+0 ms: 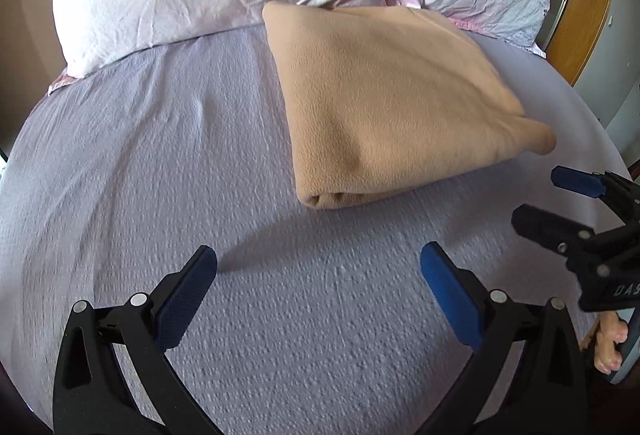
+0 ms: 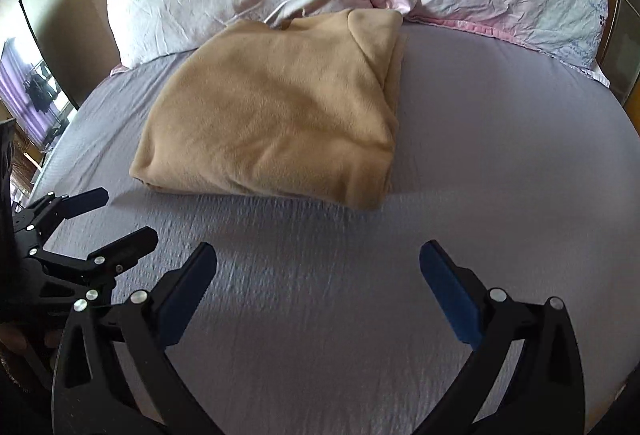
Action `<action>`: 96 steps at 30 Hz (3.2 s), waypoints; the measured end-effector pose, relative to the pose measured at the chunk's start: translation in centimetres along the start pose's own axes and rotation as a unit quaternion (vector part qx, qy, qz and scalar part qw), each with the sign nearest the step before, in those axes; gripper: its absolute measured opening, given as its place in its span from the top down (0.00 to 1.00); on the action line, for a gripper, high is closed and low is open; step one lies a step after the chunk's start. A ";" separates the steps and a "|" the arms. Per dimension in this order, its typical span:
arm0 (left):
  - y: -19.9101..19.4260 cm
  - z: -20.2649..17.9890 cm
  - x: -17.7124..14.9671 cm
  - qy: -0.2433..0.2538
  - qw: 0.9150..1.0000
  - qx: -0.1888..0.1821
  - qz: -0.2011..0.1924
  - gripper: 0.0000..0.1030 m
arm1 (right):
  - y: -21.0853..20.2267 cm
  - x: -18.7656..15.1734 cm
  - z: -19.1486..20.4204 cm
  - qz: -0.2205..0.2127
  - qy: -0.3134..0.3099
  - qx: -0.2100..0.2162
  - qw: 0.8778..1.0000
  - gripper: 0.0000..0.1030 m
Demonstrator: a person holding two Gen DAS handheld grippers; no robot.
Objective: Fold small clothes
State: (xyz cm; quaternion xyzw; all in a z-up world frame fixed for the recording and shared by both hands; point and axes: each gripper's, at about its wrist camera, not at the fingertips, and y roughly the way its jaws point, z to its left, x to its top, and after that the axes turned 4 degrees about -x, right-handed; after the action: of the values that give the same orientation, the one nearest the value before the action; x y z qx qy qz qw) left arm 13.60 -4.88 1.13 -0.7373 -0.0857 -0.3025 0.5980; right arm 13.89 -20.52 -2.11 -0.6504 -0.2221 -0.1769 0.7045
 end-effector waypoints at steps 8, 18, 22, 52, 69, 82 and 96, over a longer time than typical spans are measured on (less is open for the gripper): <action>-0.1 -0.6 -0.3 0.015 1.000 0.023 -0.006 0.01 | 0.6 -0.7 1.1 0.000 -0.018 -0.057 0.998 0.02; -0.1 -0.5 -0.2 0.016 1.000 0.024 -0.007 0.01 | 0.4 -0.8 1.0 -0.009 -0.019 -0.056 0.998 0.02; -0.1 -0.5 -0.2 0.016 1.000 0.025 -0.007 0.01 | 0.4 -0.8 0.9 -0.009 -0.020 -0.056 0.998 0.02; -0.1 -0.6 -0.3 0.015 1.000 0.025 -0.007 0.01 | 0.4 -0.8 1.0 -0.010 -0.020 -0.056 0.998 0.02; -0.1 -0.6 -0.2 0.015 1.000 0.025 -0.007 0.01 | 0.4 -0.8 1.0 -0.011 -0.017 -0.058 0.998 0.02; -0.1 -0.6 -0.2 0.016 1.000 0.025 -0.007 0.01 | 0.4 -0.8 1.0 -0.011 -0.018 -0.057 0.998 0.02; -0.1 -0.6 -0.2 0.015 1.000 0.025 -0.007 0.01 | 0.4 -0.7 1.0 -0.012 -0.018 -0.057 0.998 0.02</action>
State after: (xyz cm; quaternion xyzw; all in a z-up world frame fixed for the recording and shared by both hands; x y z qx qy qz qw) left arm 13.17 -5.35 1.14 -0.7167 -0.0895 -0.3157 0.6154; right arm 13.39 -19.53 -2.76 -0.6901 -0.2317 -0.1860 0.6599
